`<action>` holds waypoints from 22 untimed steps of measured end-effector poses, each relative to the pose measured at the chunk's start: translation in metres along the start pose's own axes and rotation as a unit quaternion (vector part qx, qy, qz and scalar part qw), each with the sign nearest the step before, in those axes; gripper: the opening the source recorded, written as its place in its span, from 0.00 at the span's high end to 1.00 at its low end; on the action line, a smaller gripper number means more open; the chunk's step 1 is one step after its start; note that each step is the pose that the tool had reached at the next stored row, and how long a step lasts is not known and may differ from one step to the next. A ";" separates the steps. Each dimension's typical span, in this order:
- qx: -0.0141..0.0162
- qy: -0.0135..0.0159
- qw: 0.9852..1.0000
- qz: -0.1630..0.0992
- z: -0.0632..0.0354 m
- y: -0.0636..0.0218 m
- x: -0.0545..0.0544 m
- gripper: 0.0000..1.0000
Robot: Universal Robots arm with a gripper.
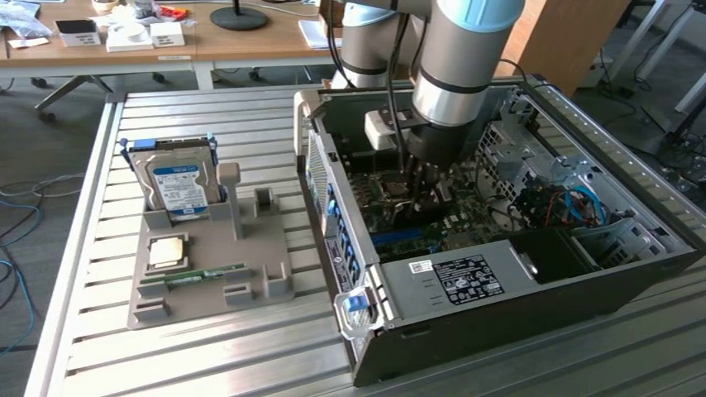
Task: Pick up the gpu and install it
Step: 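Insert the gpu into the slot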
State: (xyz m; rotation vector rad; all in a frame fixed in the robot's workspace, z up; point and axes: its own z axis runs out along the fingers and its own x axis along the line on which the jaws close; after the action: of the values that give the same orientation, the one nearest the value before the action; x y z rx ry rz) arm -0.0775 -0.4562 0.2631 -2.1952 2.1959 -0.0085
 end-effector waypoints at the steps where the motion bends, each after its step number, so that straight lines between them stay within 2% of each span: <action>1: 0.000 0.000 1.000 0.000 0.0000 0.0003 0.000 0.73; 22: 0.000 0.001 1.000 0.004 0.0004 0.0032 0.000 0.73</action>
State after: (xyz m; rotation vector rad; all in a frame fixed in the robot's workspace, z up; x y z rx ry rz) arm -0.0807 -0.4562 0.2626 -2.1884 2.2050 -0.0113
